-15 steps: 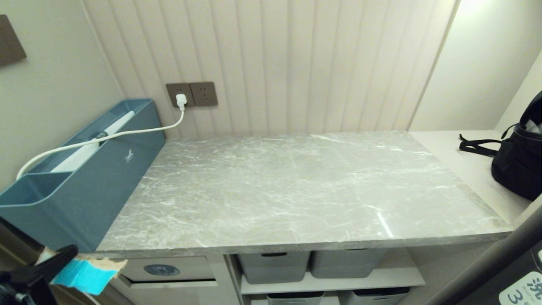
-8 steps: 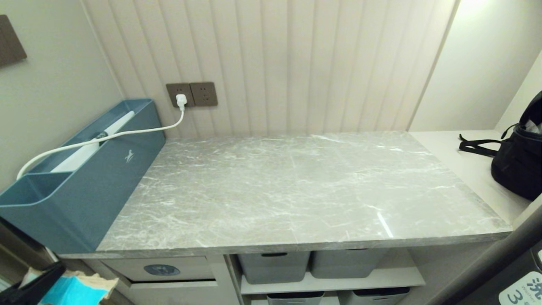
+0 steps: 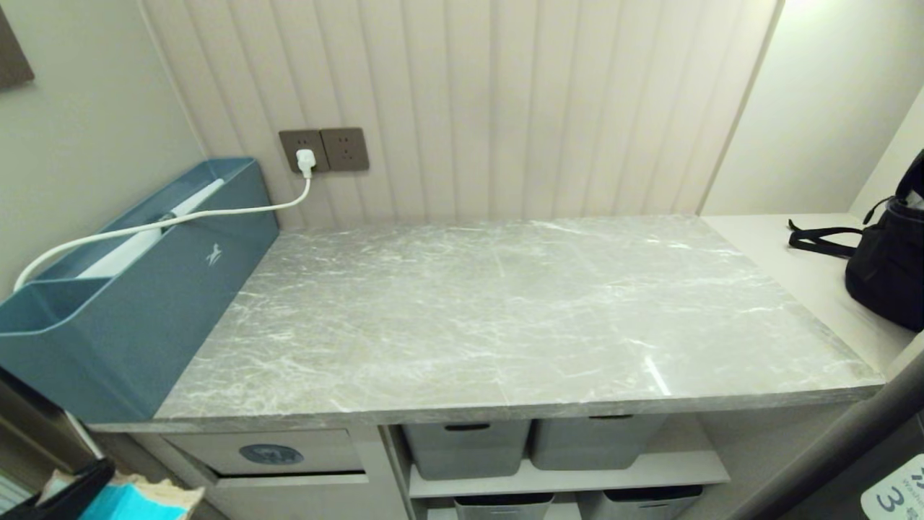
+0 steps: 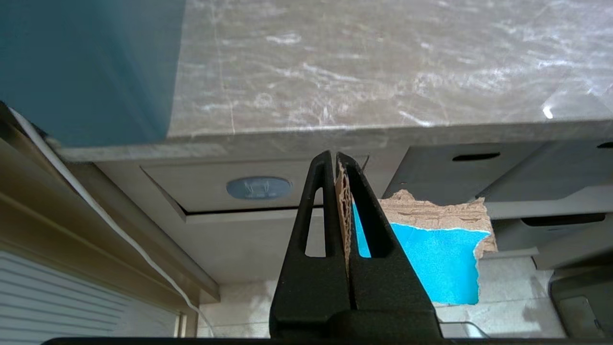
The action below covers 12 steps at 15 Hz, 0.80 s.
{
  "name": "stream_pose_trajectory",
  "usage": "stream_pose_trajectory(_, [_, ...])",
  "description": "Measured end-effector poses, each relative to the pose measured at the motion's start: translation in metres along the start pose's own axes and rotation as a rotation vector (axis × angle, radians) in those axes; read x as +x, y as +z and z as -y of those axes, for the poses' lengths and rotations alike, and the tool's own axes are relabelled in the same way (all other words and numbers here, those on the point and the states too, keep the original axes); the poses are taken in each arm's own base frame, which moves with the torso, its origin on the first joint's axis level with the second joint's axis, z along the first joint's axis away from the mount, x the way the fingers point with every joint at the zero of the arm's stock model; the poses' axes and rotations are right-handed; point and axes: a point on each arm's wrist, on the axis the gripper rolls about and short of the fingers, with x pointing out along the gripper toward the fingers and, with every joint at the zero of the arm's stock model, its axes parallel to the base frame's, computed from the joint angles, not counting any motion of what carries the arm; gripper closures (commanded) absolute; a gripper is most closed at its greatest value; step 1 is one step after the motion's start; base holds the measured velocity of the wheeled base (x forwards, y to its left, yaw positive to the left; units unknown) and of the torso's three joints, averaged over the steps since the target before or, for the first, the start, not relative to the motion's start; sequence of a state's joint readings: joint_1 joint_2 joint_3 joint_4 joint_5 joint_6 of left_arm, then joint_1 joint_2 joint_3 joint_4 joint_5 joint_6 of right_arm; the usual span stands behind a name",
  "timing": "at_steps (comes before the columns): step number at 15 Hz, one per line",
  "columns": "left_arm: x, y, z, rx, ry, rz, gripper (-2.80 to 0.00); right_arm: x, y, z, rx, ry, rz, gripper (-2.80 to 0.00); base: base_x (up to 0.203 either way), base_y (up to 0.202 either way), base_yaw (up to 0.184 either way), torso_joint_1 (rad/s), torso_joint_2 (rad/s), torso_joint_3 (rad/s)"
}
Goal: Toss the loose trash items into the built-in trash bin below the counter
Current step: Put the garbage in the trash can
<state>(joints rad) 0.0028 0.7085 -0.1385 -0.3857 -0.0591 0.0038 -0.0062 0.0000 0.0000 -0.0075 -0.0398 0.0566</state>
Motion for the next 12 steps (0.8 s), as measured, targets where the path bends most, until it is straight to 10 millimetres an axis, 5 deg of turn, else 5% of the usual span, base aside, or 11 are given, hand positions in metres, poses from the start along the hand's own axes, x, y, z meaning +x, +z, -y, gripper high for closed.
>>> stream_pose_trajectory(12, [0.016,-0.009,0.001,-0.025,-0.065,-0.122,0.0,0.0,0.0,0.0,0.0,0.0,0.0,0.0,0.0,0.0,0.0,-0.231,0.51,0.273])
